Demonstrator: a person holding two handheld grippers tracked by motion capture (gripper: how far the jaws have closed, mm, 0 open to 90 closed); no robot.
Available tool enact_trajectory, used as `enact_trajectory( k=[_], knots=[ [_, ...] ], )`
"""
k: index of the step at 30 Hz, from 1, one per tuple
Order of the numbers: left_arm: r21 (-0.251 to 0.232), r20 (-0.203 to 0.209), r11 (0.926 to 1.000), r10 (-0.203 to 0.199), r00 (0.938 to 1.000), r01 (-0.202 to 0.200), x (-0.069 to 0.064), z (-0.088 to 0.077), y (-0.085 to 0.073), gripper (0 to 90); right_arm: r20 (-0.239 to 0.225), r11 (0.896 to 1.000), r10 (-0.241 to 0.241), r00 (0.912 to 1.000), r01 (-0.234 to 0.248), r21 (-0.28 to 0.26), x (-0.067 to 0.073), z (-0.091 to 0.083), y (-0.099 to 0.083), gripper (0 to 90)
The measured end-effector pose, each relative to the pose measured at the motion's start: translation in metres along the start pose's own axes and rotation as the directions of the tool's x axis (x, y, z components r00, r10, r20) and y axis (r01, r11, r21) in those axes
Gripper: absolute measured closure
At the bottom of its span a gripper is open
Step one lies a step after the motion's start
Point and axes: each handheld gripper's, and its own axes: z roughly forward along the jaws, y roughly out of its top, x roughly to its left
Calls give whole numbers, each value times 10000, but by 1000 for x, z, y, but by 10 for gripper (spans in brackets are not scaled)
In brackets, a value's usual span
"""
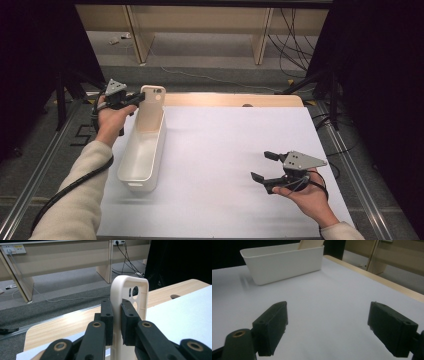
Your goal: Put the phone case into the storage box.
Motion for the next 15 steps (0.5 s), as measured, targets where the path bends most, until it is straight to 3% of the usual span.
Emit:
enact_trajectory(
  k=[15],
  knots=[
    [185,-63,9997,-147,9999,148,3,2,-6,816,-8,10000,-4,10000,4,-3,0,0,0,177]
  ],
)
